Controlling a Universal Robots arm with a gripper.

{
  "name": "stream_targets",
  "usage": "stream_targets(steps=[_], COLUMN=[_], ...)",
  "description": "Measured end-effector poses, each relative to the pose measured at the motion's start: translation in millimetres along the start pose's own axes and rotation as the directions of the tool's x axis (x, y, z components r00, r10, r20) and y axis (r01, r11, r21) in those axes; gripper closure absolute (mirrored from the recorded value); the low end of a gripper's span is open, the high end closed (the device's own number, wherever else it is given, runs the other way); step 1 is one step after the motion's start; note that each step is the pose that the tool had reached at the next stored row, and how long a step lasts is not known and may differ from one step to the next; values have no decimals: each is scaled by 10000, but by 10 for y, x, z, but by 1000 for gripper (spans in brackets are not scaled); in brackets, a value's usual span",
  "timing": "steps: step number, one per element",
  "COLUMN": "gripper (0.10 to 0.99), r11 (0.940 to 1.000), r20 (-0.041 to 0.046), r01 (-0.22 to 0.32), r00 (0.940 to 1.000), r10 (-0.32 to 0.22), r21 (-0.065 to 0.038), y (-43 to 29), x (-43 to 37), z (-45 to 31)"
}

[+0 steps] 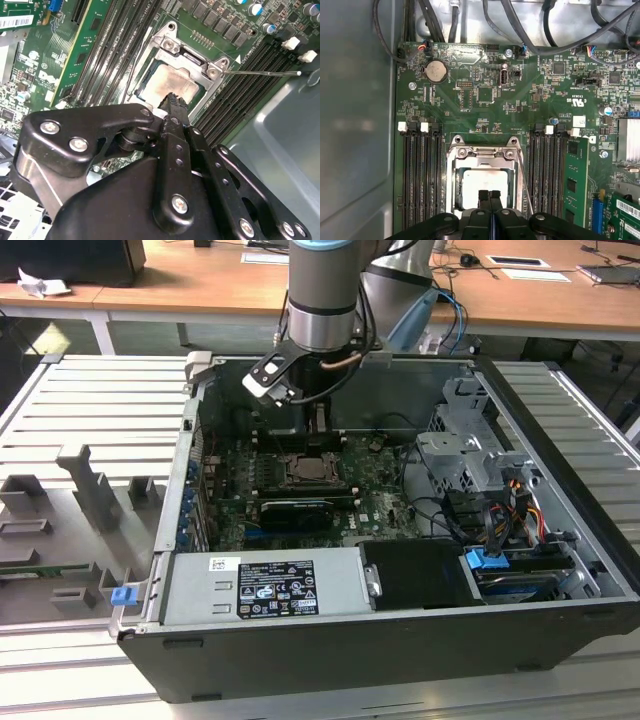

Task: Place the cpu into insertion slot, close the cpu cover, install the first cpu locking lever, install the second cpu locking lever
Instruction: 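Install the first cpu locking lever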

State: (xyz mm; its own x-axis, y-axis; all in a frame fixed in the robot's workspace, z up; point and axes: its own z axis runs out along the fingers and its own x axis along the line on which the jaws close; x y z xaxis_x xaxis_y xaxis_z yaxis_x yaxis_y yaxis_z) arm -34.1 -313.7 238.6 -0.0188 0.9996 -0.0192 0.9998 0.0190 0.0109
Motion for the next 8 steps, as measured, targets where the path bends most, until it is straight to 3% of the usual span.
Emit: stream_targets(steps=[3,5,8], gripper=[980,980,980], r11=[10000,10000,9999], r20=[25,47,78], r01=[-2,0,-1], r00=[10000,10000,10000], r10=[2,1,2], r21=[-3,-38,-130], y=[-5,-6,-5], x=[0,-4,-7], z=[-40,-213,-363])
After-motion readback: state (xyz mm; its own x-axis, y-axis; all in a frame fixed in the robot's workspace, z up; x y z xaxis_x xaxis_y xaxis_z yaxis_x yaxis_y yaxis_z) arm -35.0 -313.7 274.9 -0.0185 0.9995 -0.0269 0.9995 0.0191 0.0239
